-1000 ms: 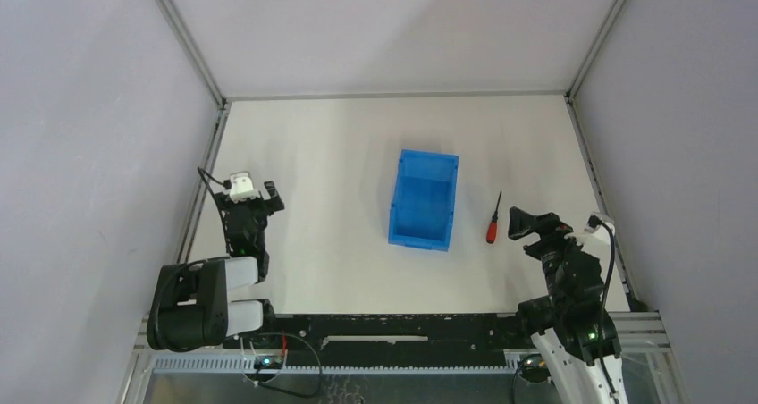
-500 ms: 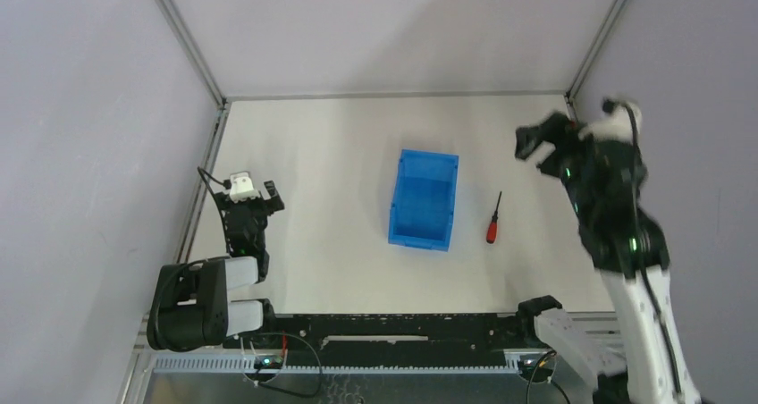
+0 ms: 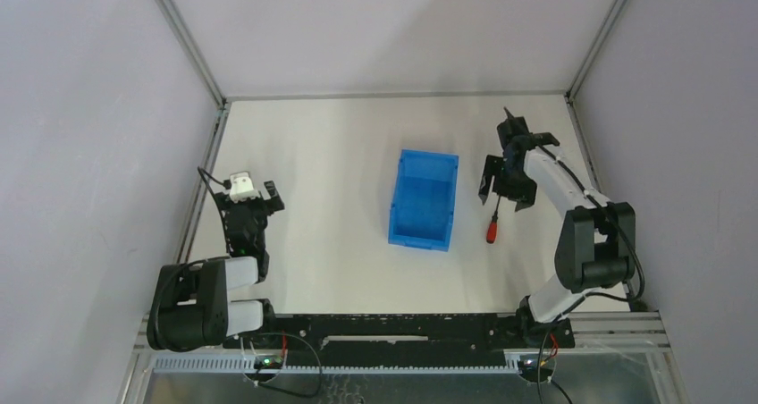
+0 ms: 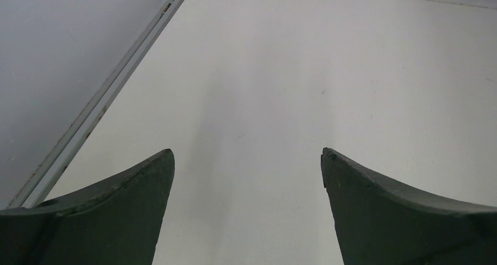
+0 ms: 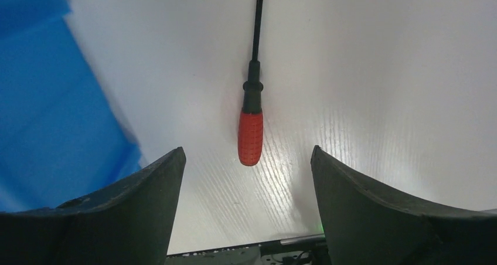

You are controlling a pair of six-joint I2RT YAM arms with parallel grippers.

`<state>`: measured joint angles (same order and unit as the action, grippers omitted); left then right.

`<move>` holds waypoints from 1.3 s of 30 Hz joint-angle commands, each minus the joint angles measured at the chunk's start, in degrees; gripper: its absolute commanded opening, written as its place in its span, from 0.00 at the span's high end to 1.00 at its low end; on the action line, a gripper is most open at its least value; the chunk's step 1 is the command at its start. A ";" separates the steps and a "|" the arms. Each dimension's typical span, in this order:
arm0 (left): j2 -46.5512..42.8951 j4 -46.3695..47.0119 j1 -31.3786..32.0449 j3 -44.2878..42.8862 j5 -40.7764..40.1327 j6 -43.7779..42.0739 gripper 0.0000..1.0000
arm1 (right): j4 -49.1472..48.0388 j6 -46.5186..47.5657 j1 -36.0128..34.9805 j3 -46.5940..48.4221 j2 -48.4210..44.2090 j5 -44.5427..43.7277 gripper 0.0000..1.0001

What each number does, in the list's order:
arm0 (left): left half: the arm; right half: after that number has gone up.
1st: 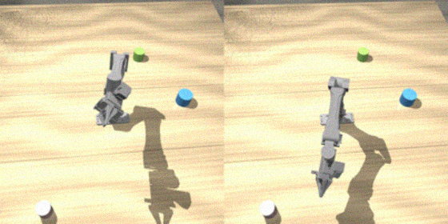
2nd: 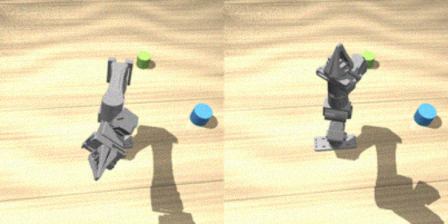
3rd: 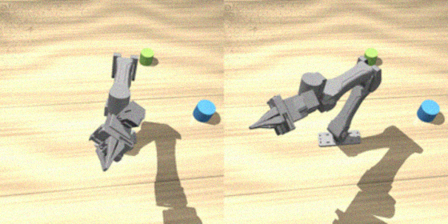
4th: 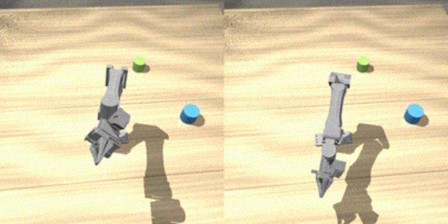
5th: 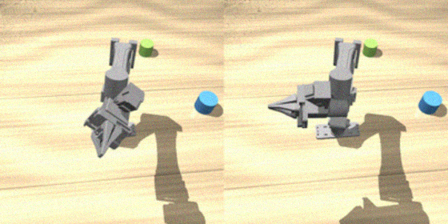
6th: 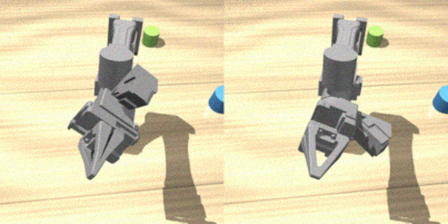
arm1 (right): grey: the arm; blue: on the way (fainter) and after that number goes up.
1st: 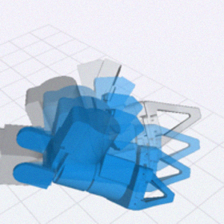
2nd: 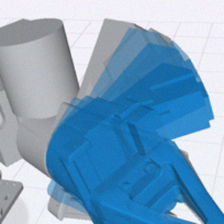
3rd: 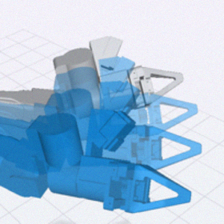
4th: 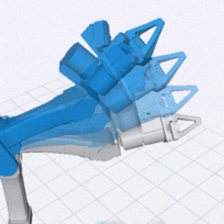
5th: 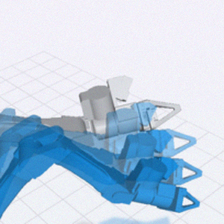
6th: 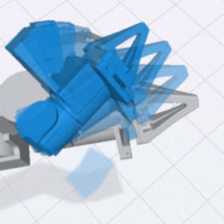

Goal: Put the screwdriver in the bin

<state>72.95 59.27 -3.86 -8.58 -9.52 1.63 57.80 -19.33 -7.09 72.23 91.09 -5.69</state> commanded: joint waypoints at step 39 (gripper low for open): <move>-0.82 1.64 0.33 -2.35 -0.55 -0.13 0.00 | 14.76 -8.83 -17.44 19.26 -4.33 -4.13 1.00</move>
<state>72.95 59.27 -3.86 -8.58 -9.52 1.63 72.71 -23.62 -16.05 86.24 82.96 -11.31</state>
